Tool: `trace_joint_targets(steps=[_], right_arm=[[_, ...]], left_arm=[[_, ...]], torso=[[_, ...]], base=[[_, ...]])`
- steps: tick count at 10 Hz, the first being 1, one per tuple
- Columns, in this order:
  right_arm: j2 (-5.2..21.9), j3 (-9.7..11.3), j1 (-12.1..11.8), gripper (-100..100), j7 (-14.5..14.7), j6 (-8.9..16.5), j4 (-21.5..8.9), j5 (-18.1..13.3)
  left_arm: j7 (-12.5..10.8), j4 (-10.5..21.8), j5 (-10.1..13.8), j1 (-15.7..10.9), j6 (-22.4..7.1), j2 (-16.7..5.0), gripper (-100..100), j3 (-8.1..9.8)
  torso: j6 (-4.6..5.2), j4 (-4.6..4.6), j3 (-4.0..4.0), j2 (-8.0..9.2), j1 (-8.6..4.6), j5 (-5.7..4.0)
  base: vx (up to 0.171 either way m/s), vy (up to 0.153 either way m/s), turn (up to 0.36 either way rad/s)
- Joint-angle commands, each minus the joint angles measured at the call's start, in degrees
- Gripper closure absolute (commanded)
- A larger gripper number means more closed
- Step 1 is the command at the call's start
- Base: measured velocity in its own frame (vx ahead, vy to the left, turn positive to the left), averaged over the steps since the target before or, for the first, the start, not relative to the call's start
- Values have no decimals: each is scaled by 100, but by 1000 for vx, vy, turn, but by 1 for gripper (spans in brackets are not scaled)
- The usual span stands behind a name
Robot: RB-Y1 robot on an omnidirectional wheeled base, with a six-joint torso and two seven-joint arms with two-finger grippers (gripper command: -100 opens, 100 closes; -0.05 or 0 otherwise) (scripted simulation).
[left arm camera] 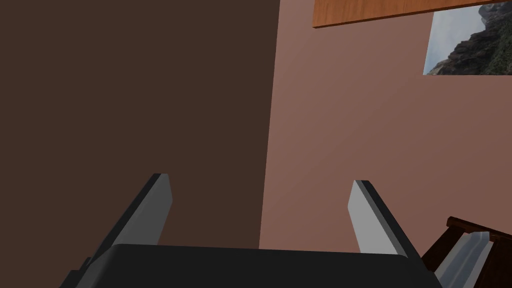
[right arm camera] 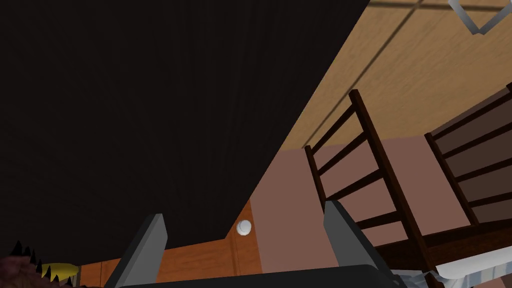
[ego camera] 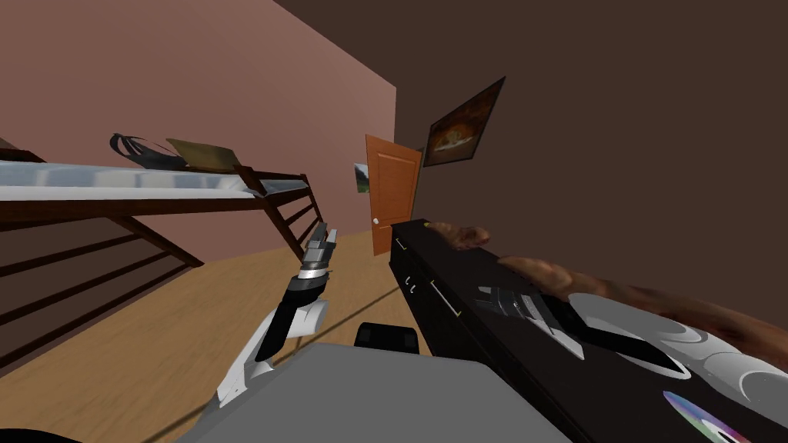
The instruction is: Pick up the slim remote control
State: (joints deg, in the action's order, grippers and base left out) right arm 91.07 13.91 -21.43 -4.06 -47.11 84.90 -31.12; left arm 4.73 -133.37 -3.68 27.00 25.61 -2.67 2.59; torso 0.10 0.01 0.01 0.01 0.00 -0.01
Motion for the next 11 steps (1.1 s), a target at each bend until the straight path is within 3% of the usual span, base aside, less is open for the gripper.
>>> trace_joint_targets(steps=[1, 2, 3, 4, 5, 6, 7, 8, 10, 11], right_arm=[[161, 61, -7, -100, -47, -42, -129, -10], [369, 248, -55, -100, -79, -89, -402, -69], [369, 248, -55, -100, -79, -89, -412, -69], [551, 440, -110, -100, -111, -132, -606, -123], [551, 440, -110, -100, -111, -132, -687, -123], [707, 635, -169, -100, -143, -172, -915, -173], [707, 635, -169, -100, -143, -172, -954, -173], [837, 830, -231, -100, -175, -207, -1210, -217], [837, 830, -231, -100, -175, -207, -1210, -217], [942, 1023, -295, -100, -206, -239, -1453, -257]], left_arm=[[0, 0, 0, 0, 0, 0, 0, 0], [0, 0, 0, 1, 0, 0, 0, 0], [0, 0, 0, 0, 0, 0, 0, 0], [0, 0, 0, 1, 0, 0, 0, 1], [0, 0, 0, 0, 0, 0, 0, 0], [0, 0, 0, 1, 0, 0, 0, 1], [0, 0, 0, 1, 0, 0, 0, 0], [0, 0, 0, 1, 0, 0, 0, 1], [0, 0, 0, 1, 0, 0, 0, 1], [0, 0, 0, 1, 0, 0, 0, 1]], torso=[[0, 0, 0, 0, 0, 0], [3, 0, -1, -2, 0, 0], [0, -1, -3, -6, -1, 2], [3, -1, -4, -6, -4, -2], [2, -1, -4, -6, -5, -1], [4, -1, -3, -5, -6, -2], [2, -1, -3, -5, -5, -1], [5, 0, -2, -4, -4, -2], [5, 0, -1, -2, -5, -2], [7, 1, 1, 2, -1, -1]], base=[[21, -5, 125], [31, -9, 204], [30, -15, 122], [30, -13, 176], [26, -17, 90], [29, -16, 169], [23, -15, 86], [26, -16, 131], [16, -14, 48], [17, -13, 161]])
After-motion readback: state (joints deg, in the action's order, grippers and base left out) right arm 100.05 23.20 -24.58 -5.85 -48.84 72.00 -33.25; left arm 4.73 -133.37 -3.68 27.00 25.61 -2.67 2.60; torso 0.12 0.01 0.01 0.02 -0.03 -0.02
